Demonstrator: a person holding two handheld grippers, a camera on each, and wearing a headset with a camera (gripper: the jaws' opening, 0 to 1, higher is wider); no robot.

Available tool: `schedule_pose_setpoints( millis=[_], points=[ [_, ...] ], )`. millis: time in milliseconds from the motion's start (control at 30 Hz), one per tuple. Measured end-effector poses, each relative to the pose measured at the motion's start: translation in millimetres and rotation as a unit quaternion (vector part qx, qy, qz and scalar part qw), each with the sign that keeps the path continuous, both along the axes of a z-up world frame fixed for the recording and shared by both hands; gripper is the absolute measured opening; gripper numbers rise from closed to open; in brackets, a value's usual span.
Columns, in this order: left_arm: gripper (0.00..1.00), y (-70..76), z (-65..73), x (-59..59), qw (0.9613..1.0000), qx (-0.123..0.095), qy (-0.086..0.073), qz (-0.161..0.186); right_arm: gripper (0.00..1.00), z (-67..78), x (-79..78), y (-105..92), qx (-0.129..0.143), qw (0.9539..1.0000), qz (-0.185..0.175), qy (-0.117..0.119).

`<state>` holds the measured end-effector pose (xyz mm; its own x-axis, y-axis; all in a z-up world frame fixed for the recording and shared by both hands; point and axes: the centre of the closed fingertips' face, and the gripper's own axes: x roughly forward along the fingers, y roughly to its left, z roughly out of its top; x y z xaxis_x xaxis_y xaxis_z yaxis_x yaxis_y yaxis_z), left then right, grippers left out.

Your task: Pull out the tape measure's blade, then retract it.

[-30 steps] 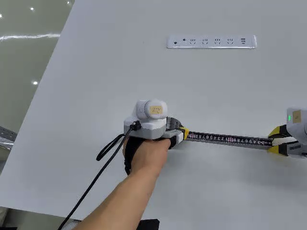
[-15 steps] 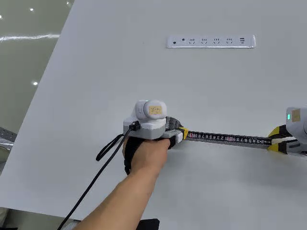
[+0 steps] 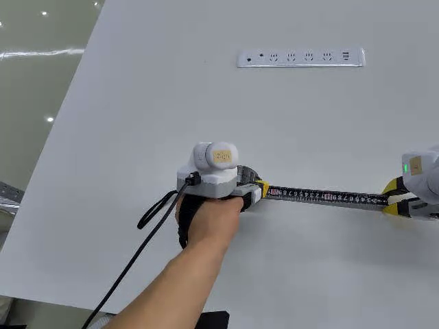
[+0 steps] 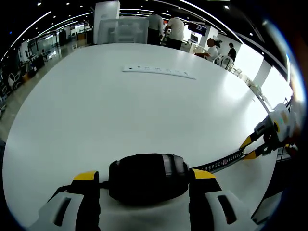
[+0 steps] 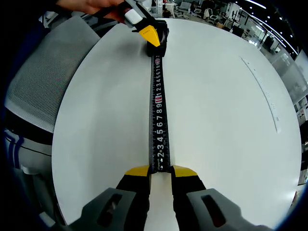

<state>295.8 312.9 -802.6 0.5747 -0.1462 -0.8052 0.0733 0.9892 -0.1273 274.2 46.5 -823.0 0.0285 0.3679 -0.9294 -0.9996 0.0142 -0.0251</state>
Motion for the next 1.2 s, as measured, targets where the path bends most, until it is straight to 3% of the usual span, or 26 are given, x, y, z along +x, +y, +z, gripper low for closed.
schedule_pose_setpoints(
  millis=[600, 1200],
  points=[
    [0.63, -6.7, 2.8, 0.6, 0.9999, -0.005, -0.013, -0.008, 0.12, 1.1, -0.7, 0.7, 0.002, 1.0000, 0.007, -0.004],
    [0.61, -6.5, 3.8, 0.8, 0.9993, 0.003, -0.032, -0.021, 0.11, 1.3, -0.7, 0.8, 0.007, 1.0000, 0.004, 0.001]
  ],
)
